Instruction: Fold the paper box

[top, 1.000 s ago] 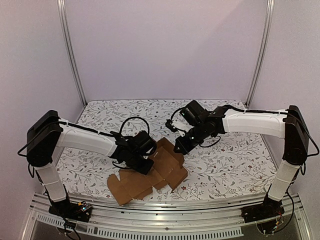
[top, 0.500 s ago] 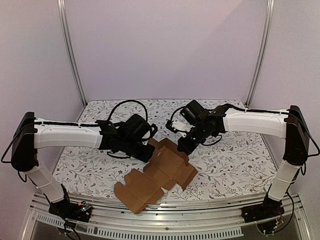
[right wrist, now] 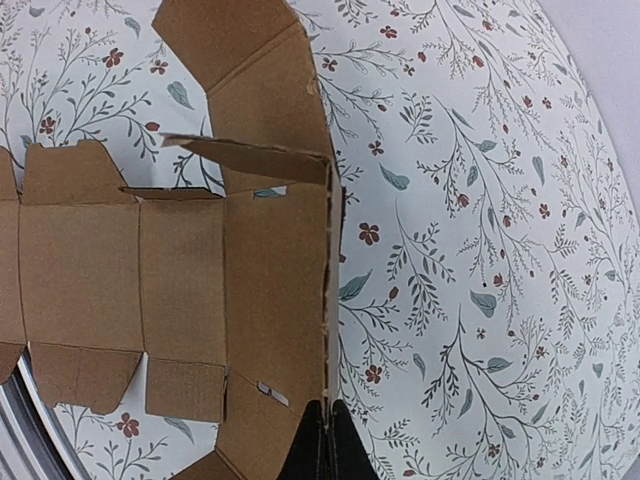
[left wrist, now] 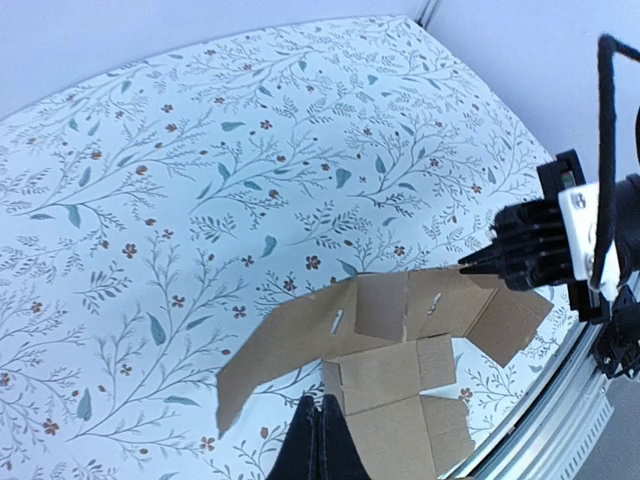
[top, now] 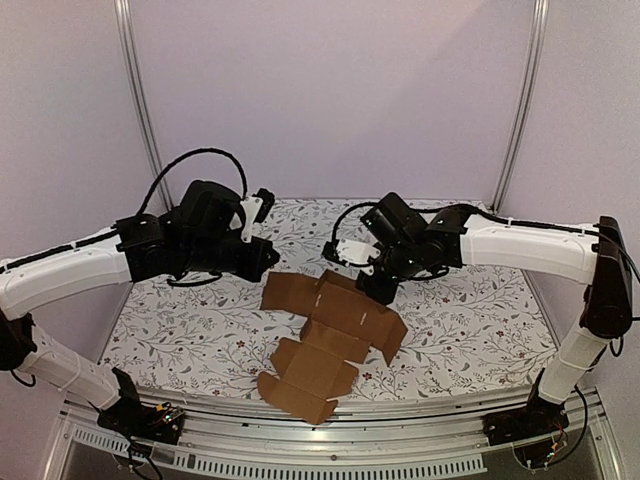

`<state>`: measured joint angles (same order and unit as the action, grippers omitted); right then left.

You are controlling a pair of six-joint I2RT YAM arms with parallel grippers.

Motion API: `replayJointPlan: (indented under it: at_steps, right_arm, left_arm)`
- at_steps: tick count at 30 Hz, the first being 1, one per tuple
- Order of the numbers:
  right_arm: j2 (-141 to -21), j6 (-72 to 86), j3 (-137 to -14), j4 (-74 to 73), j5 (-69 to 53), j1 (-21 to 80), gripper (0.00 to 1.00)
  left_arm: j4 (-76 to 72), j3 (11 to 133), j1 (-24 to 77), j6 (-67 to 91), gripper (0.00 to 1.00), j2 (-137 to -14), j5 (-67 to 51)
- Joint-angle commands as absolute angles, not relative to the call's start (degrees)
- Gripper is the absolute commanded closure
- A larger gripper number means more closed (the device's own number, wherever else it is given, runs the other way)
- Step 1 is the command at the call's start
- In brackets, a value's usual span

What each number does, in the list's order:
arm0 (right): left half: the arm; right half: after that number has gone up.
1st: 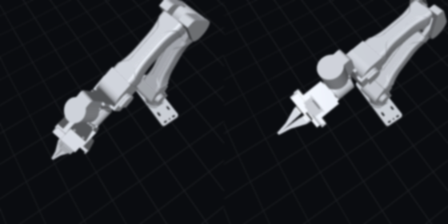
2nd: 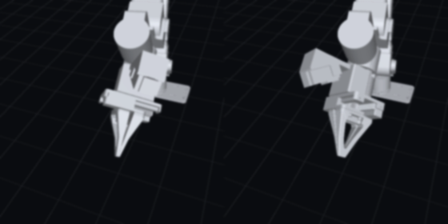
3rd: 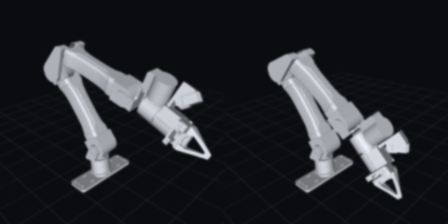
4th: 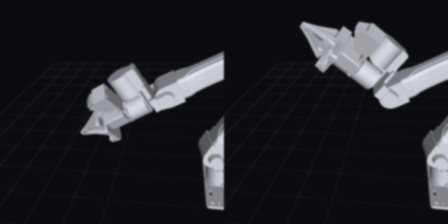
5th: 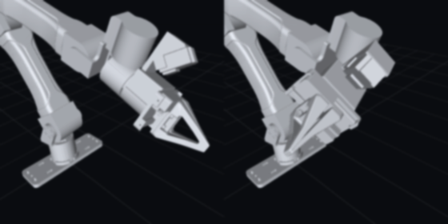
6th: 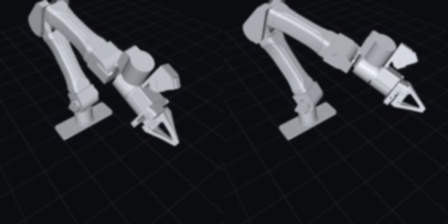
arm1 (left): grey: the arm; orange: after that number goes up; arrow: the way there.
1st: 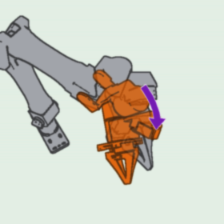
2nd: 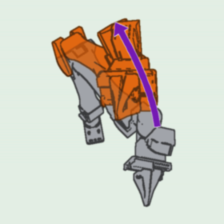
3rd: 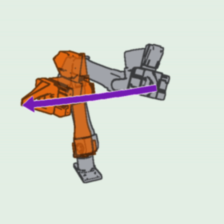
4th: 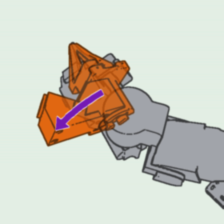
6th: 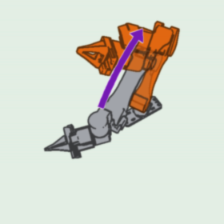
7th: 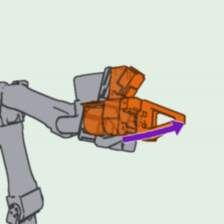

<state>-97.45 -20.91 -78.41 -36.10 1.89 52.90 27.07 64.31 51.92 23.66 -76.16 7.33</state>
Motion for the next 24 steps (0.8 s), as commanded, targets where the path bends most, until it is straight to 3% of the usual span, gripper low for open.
replayJointPlan:
  at_steps: [1,5,14,24]
  right_arm:
    - [-95.6,-29.29,-79.63,-34.61,8.92,54.89,1.0]
    - [-95.49,-33.76,-78.69,-32.76,12.19,56.53,1.0]
    - [-95.3,-42.98,-72.26,-22.31,21.89,61.76,1.0]
    - [-95.34,-45.34,-65.92,-14.59,28.02,65.48,1.0]
  left_arm:
    - [26.42,61.24,48.79,21.1,1.0,-71.42,10.41]
    - [24.14,57.96,47.5,18.45,0.92,-67.94,10.13]
    - [19.16,49.97,41.85,20.07,0.95,-66.59,5.55]
    - [7.21,40.9,36.48,23.5,0.82,-71.64,-8.41]
